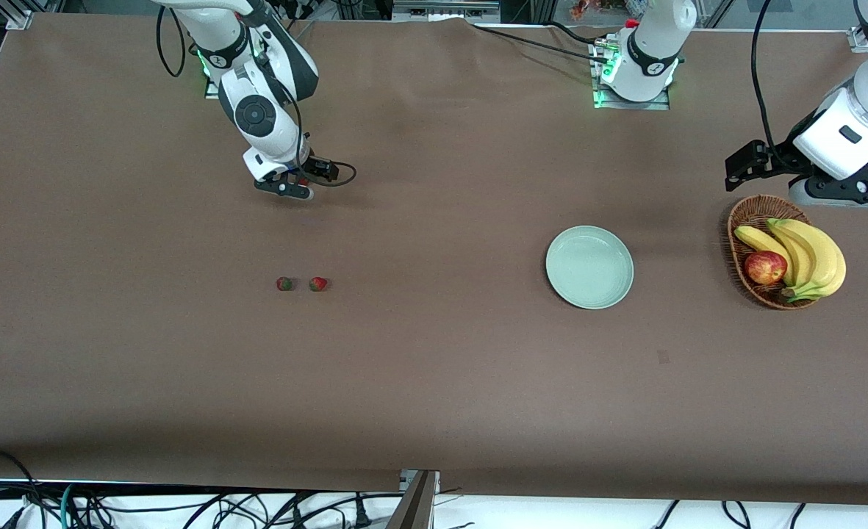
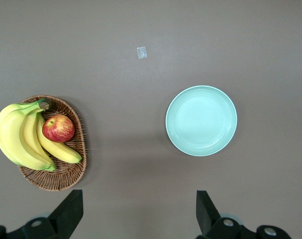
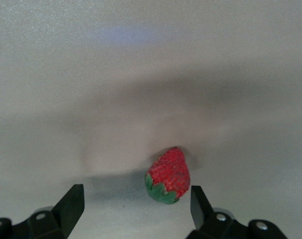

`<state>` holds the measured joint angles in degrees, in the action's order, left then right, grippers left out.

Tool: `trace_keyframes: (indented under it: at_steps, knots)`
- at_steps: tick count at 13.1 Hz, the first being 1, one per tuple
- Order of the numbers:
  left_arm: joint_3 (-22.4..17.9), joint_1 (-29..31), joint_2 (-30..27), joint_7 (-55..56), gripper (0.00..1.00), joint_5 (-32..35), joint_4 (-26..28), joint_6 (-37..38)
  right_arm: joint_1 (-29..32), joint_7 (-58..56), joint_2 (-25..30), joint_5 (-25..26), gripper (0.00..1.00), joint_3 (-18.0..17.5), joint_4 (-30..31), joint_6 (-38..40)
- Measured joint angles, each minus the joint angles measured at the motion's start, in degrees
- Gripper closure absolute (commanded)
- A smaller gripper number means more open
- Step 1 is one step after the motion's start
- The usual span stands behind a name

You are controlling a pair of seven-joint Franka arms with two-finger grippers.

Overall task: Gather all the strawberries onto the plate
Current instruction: 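Grasp the strawberry with the right gripper and lift it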

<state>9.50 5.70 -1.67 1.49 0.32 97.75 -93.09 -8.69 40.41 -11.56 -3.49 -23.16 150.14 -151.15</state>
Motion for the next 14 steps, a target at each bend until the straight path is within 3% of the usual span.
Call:
trace_keyframes:
  at_steps: [3, 6, 9, 10, 11, 14]
  knots:
    - [0.0, 0.0, 0.0, 0.0, 0.0, 0.0, 0.0, 0.0, 0.0, 0.0, 0.0, 0.0, 0.43, 0.0, 0.0, 0.0]
    - [0.0, 0.0, 0.0, 0.0, 0.0, 0.0, 0.0, 0.0, 0.0, 0.0, 0.0, 0.0, 0.51, 0.0, 0.0, 0.0]
    - [0.0, 0.0, 0.0, 0.0, 0.0, 0.0, 0.0, 0.0, 0.0, 0.0, 0.0, 0.0, 0.51, 0.0, 0.0, 0.0]
    - [0.0, 0.0, 0.0, 0.0, 0.0, 0.0, 0.0, 0.0, 0.0, 0.0, 0.0, 0.0, 0.48, 0.0, 0.0, 0.0]
    - [0.0, 0.0, 0.0, 0.0, 0.0, 0.0, 0.0, 0.0, 0.0, 0.0, 0.0, 0.0, 0.35, 0.0, 0.0, -0.1]
    - [0.0, 0.0, 0.0, 0.0, 0.0, 0.0, 0.0, 0.0, 0.1, -0.1, 0.1, 0.3, 0.35, 0.7, -0.2, -0.2]
